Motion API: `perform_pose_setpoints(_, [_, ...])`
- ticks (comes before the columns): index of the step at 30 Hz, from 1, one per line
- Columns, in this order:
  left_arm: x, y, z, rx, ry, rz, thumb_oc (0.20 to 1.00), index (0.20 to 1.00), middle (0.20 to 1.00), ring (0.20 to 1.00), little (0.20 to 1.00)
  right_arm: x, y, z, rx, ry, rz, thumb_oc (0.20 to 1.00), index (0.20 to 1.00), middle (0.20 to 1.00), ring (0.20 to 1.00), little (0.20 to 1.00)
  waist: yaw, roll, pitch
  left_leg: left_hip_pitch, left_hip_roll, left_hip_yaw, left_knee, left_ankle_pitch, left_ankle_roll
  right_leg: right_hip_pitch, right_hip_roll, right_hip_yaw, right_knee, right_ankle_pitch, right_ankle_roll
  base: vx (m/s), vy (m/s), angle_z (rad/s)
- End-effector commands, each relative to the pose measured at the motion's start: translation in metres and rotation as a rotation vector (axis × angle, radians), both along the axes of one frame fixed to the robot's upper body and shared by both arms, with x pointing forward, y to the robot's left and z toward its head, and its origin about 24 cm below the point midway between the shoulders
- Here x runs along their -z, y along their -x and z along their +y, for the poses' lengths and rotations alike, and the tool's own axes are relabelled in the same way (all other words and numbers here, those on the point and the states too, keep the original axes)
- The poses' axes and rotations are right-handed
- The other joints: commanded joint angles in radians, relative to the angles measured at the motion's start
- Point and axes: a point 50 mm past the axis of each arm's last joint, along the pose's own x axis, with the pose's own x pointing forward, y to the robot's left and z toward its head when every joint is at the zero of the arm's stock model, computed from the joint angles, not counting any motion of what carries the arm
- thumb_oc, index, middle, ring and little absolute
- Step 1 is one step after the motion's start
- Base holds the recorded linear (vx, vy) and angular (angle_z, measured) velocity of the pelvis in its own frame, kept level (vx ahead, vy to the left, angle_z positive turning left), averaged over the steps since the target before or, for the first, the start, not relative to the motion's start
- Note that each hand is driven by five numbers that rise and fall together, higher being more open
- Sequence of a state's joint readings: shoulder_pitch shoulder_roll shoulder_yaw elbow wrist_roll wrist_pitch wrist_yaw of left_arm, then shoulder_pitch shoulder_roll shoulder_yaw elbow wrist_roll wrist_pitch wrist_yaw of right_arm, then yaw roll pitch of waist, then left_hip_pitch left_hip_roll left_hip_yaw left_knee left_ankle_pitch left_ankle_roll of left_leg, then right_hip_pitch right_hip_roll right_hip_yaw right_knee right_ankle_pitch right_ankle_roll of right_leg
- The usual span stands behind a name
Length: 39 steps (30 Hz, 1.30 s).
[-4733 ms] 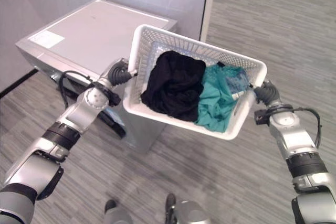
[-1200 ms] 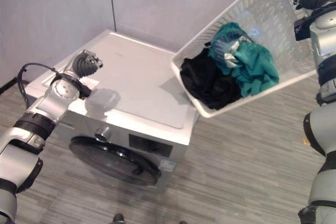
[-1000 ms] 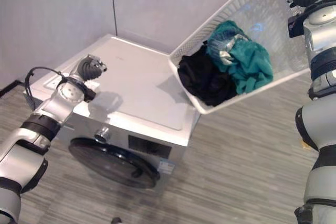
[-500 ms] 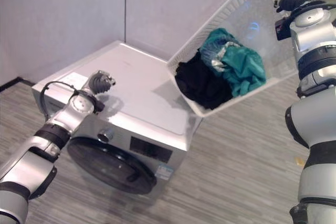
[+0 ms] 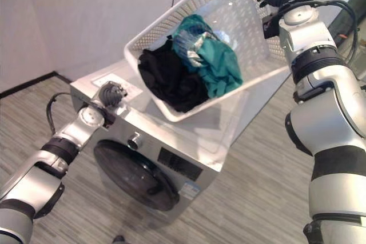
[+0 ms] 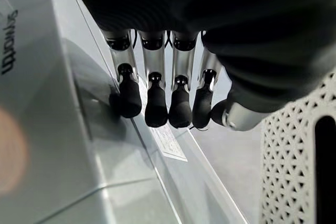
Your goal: Grab the laundry basket,head to the washer,open it,put in the laundry and shut it.
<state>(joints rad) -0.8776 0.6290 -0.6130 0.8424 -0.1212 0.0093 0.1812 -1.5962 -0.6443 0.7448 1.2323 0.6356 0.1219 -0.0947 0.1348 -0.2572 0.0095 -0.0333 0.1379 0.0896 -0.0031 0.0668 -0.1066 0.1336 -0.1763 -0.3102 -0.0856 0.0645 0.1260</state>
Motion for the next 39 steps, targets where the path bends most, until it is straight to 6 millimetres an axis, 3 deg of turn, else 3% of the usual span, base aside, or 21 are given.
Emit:
perform_pose_setpoints(1, [-0.023,-0.006,-0.014,0.067,0.008,-0.099,0.2,0.2,0.2,0.2,0.2,-0.098,0.044,-0.035,0.099,-0.136,-0.337,0.2,0.2,0.2,0.2,0.2,0.023,0.018,0.035,0.062,0.008,-0.019,0.004,-0.111,0.032,0.045,-0.102,-0.031,0.145,0.017,0.11,0.0,0.0,0.0])
perform_pose_setpoints(7, [-0.024,-0.005,-0.017,0.072,0.024,-0.108,0.2,0.2,0.2,0.2,0.2,-0.051,0.028,-0.05,0.156,-0.176,-0.192,0.2,0.2,0.2,0.2,0.2,0.024,0.033,0.054,0.062,0.009,-0.021,0.004,-0.111,0.035,0.041,-0.102,-0.033,0.149,0.009,0.105,0.0,0.001,-0.01])
perform_pose_setpoints(11, [-0.029,-0.004,-0.023,0.09,0.052,-0.138,0.2,0.2,0.2,0.2,0.2,-0.015,0.014,-0.043,0.146,-0.188,-0.086,0.2,0.2,0.2,0.2,0.2,0.034,0.048,0.069,0.055,0.01,-0.021,0.006,-0.111,0.036,0.034,-0.1,-0.039,0.139,-0.002,0.099,0.0,0.002,-0.02])
perform_pose_setpoints(21, [-0.043,-0.001,-0.034,0.142,0.097,-0.201,0.2,0.2,0.2,0.2,0.2,0.031,0.0,-0.03,0.13,-0.242,0.034,0.2,0.2,0.2,0.2,0.2,0.06,0.066,0.103,-0.002,0.004,-0.044,0.035,-0.114,0.041,0.018,-0.098,-0.052,0.131,-0.014,0.089,0.0,0.002,0.0])
perform_pose_setpoints(27, [-0.046,0.002,-0.04,0.166,0.115,-0.217,0.2,0.2,0.2,0.2,0.2,0.084,-0.01,-0.007,0.099,-0.299,0.176,0.2,0.2,0.2,0.2,0.2,0.08,0.086,0.143,-0.07,-0.004,-0.071,0.064,-0.112,0.049,-0.009,-0.094,-0.059,0.13,-0.022,0.078,-0.05,0.016,0.13])
perform_pose_setpoints(34, [-0.048,0.0,-0.047,0.185,0.105,-0.211,0.2,0.2,0.2,0.2,0.2,0.108,-0.011,0.0,0.1,-0.261,0.27,0.2,0.2,0.2,0.2,0.2,0.087,0.096,0.162,-0.094,-0.008,-0.086,0.07,-0.11,0.049,-0.019,-0.092,-0.066,0.131,-0.027,0.074,-0.01,0.007,0.02])
perform_pose_setpoints(39, [-0.053,-0.001,-0.058,0.219,0.109,-0.225,0.2,0.2,0.2,0.2,0.2,0.108,-0.01,-0.006,0.132,-0.263,0.273,0.206,0.206,0.206,0.206,0.206,0.098,0.106,0.171,-0.105,-0.015,-0.097,0.066,-0.105,0.049,-0.021,-0.09,-0.08,0.121,-0.034,0.072,0.0,0.008,0.06])
